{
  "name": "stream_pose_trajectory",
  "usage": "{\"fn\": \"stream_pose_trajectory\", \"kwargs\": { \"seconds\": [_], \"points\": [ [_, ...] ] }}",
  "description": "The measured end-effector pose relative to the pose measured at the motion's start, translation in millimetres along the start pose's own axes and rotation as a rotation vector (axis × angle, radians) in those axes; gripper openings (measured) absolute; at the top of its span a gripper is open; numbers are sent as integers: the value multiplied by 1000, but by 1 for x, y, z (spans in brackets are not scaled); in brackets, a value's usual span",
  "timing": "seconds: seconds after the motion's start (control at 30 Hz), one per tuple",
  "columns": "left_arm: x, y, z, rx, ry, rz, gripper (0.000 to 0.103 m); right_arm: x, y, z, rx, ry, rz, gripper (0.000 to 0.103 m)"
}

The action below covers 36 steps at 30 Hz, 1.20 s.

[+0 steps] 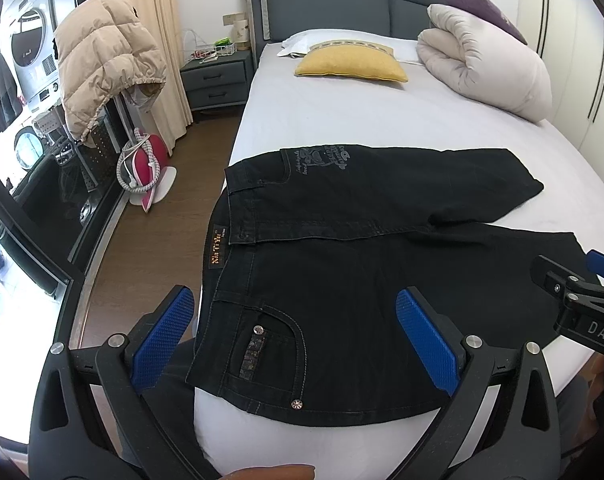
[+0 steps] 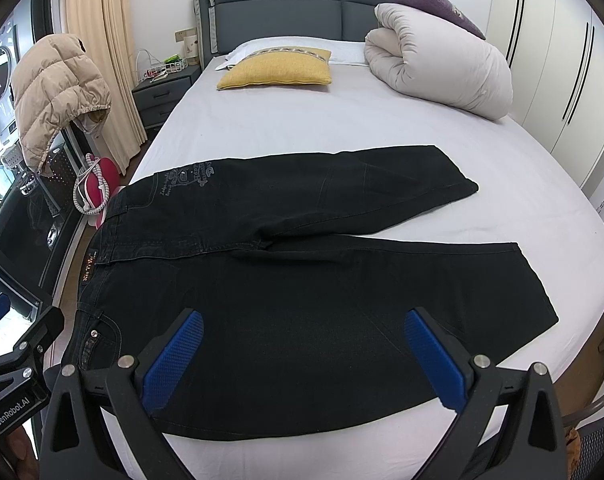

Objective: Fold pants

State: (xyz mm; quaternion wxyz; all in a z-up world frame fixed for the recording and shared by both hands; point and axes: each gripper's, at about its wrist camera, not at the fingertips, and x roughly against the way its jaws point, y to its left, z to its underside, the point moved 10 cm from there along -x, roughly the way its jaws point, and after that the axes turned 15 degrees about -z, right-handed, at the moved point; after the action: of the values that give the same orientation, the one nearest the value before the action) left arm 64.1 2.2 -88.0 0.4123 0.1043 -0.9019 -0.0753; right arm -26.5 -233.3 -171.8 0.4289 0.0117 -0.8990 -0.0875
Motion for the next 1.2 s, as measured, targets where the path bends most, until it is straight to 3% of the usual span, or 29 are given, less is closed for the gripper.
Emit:
{"fn": "stream_pose_trajectory", "kwargs": {
  "seconds": [0.73,0.9,1.1,1.2],
  "points": [
    [0,-1,-1,-11,1,-5,103,0,-1,-1,-1,1,-2,103],
    [-3,-2,-5,-40,-21,-45,103,-2,-2,-1,-1,2,-3,103],
    [-15,-3,-19,-78,-59,-35,103,-14,0,2,9,5,-13,103],
    [-36,-5,-31,-108,-25,-3,103,-18,-2,-8,29,-2,-32,103]
  ]
}}
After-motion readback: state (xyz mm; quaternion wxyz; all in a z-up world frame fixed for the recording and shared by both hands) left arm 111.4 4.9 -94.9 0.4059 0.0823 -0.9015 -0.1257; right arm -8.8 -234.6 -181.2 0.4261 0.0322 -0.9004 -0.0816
